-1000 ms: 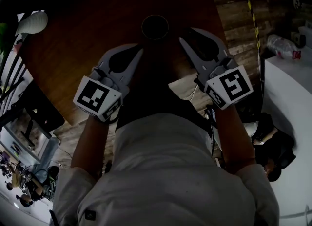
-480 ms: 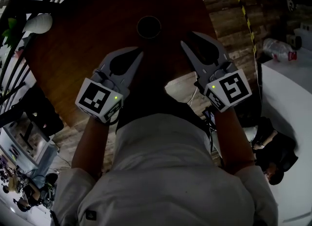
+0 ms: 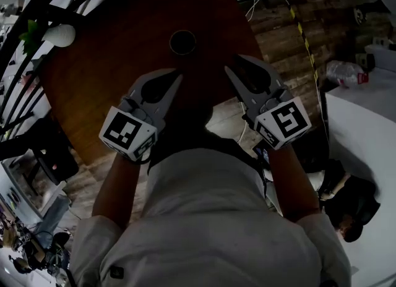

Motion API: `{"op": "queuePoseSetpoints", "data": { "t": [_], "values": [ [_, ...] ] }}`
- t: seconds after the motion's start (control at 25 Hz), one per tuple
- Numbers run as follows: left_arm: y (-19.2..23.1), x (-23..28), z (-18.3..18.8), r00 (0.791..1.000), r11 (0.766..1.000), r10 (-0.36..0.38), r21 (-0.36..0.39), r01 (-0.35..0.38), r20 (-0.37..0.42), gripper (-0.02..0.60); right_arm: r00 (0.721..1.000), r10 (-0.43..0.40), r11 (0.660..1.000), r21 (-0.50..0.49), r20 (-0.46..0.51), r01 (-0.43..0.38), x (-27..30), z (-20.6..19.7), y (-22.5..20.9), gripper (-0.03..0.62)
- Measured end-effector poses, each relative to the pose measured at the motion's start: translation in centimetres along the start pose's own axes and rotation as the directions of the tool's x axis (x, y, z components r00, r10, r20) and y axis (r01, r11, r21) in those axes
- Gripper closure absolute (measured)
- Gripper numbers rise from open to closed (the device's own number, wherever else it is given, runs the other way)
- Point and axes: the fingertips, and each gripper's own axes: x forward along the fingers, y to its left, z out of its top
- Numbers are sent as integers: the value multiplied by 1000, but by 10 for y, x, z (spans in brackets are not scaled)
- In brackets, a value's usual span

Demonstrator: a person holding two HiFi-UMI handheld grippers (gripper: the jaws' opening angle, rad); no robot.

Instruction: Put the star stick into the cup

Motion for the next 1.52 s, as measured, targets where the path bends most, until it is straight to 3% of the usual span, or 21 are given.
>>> {"op": "queuePoseSetpoints", "data": {
  "t": [0.36,0.6,0.84,1.2,1.52],
  "values": [
    [-57,-15,35,997,998,-41,59,38,58,578,998,37,998,-47,41,-35,-41,24,39,507],
    [-98,-27,58,994,992,-57,115,47,88,578,994,52,994,-98,99,-42,-73,50,61,588],
    [-138,-38,75,991,984,-63,174,42,120,578,991,38,995,-98,131,-26,-112,58,78,588],
    [-182,-45,83,989,975,-71,216,42,130,578,983,41,992,-128,177,-18,-156,64,90,588],
    [-196,-63,72,994,978,-41,210,18,106,578,983,61,992,-119,171,-41,-170,53,101,588]
  ]
}}
